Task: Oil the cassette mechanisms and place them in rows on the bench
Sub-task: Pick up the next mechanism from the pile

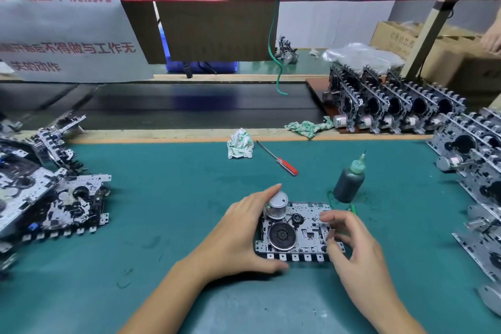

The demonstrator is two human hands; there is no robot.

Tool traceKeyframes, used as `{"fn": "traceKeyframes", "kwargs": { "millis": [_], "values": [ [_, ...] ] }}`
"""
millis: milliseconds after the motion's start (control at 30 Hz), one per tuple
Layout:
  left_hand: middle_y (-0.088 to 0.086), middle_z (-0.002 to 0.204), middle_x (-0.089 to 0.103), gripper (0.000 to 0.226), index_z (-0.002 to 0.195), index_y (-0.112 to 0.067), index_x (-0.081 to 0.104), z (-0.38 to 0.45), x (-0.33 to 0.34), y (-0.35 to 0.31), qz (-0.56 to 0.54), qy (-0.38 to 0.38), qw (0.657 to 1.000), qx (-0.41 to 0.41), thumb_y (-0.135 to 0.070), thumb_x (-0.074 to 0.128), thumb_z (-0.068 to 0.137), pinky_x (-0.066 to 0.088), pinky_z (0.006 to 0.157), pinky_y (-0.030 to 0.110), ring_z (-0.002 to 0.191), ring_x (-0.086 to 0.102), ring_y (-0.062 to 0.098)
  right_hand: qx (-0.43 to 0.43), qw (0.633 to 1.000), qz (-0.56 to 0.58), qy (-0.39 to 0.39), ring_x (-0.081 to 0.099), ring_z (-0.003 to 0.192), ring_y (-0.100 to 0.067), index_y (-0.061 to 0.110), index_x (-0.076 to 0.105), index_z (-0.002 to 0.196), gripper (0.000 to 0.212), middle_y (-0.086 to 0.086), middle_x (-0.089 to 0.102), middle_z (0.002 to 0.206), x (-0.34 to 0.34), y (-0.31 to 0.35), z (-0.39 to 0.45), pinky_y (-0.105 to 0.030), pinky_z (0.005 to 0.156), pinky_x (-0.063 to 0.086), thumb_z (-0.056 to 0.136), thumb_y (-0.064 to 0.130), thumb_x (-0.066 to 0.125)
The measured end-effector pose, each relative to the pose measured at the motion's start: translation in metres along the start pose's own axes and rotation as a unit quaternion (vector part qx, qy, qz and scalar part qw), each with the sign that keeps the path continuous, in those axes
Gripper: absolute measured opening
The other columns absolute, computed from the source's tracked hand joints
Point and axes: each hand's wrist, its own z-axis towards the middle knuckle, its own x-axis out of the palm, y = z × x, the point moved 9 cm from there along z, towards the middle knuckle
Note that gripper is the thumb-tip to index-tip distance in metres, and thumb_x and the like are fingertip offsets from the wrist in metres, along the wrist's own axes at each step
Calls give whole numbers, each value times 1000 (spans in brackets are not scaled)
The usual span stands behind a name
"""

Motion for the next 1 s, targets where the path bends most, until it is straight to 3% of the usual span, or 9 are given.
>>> {"fn": "traceKeyframes", "kwargs": {
  "millis": [100, 333, 433, 600, 767, 867, 933, 1000],
  "values": [
    [-56, 128, 11, 109, 131, -67, 1, -2, -1, 3, -13, 6, 1000, -3, -64, 79, 54, 12, 102, 0, 123, 15, -27, 1, 1000, 3, 0, 59, 97, 1, 34, 57, 93, 47, 20, 59, 105, 0, 0, 0, -8, 81, 43, 81, -11, 55],
    [-56, 128, 12, 109, 129, -68, 4, -2, 0, 5, -32, 9, 999, -11, -59, 83, 55, 16, 105, 4, 126, 19, -22, 10, 1000, 0, 2, 59, 97, 1, 38, 56, 93, 48, 21, 58, 105, 1, -1, 0, -16, 82, 45, 82, -9, 55],
    [-53, 131, 10, 113, 132, -66, 0, -2, 1, 4, -29, 11, 999, -8, -61, 82, 54, 15, 107, 5, 130, 19, -18, 14, 1000, 1, 3, 59, 97, 0, 37, 56, 93, 48, 20, 59, 104, 0, -1, 0, -12, 82, 44, 82, -10, 55],
    [-40, 128, 23, 99, 133, -58, 7, 0, -1, -1, 18, -15, 1000, -1, -53, 75, 60, 19, 107, 13, 127, 28, -8, 14, 1000, -5, 6, 59, 96, -1, 35, 56, 93, 47, 20, 58, 104, 0, 2, 0, -14, 83, 44, 81, -10, 56],
    [-48, 130, 15, 110, 133, -61, 3, -1, 1, 7, -10, 10, 1000, -10, -62, 80, 55, 15, 107, 7, 126, 19, -20, 13, 1000, -12, 9, 59, 98, -2, 35, 56, 94, 47, 21, 58, 105, 0, 3, -1, -8, 81, 42, 82, -10, 56],
    [-51, 130, 15, 110, 131, -64, 6, -2, 0, 10, -34, 12, 999, -19, -58, 84, 53, 17, 106, 7, 126, 19, -21, 12, 1000, 0, 11, 58, 100, 0, 36, 55, 97, 47, 24, 56, 107, 0, 5, 0, -13, 85, 43, 84, -9, 55],
    [-51, 131, 15, 111, 130, -67, 6, -3, 1, 11, -46, 13, 999, -21, -57, 85, 53, 19, 107, 8, 128, 21, -18, -7, 1000, 4, 15, 53, 110, -3, 35, 54, 104, 36, 24, 54, 113, -1, 12, 0, -26, 94, 43, 87, 3, 54],
    [-51, 131, 16, 110, 129, -69, 6, -3, 1, 11, -50, 15, 998, -20, -56, 86, 53, 20, 108, 10, 128, 22, -18, -29, 998, -28, 53, 41, 126, -2, 39, 49, 116, 33, 28, 45, 126, 1, 21, 4, -29, 104, 35, 85, 30, 56]
  ]
}}
